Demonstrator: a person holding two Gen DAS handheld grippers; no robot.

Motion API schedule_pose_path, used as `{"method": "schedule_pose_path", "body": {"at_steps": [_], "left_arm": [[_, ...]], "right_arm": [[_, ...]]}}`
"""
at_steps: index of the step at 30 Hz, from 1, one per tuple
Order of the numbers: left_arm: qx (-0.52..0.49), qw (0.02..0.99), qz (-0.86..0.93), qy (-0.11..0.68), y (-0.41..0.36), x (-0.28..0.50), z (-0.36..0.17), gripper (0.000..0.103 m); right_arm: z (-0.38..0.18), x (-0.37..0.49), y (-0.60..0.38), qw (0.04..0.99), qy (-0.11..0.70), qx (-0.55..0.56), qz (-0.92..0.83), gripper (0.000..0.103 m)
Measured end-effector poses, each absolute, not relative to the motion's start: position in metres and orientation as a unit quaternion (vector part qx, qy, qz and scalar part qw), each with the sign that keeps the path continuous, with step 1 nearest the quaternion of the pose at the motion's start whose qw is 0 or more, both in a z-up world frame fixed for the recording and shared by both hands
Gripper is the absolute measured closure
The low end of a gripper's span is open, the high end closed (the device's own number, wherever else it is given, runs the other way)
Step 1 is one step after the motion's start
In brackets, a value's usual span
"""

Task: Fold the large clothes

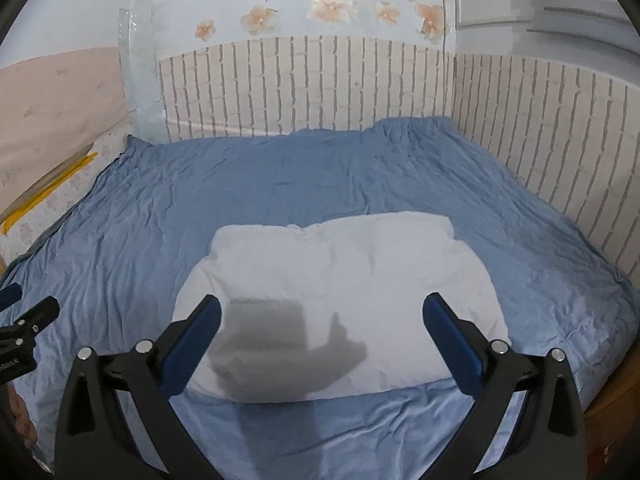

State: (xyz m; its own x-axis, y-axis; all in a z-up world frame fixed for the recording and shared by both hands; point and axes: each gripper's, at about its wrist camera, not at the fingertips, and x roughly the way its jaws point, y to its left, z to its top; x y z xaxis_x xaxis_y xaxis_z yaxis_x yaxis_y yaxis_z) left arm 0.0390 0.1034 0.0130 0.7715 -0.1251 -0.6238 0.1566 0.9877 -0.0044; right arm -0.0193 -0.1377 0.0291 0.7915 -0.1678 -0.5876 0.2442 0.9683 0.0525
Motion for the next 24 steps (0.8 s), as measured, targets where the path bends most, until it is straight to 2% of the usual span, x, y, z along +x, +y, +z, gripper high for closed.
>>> {"method": "schedule_pose_path", "body": {"at_steps": [5, 24], "left_arm": [[0.003, 0.942, -0.089, 0.323, 0.109, 0.0356, 0.0174, 0.003], [0.021, 0.946, -0.086, 0.311, 0.1054, 0.0347, 0.0189, 0.003]], "right_arm": [[0.0339, -0.0205, -0.1328, 0.947, 0.298, 0.051, -0.111, 0.002], [0.0362, -0.0212, -0.1295, 0.947, 0.296, 0.048, -0.112, 0.002]]}}
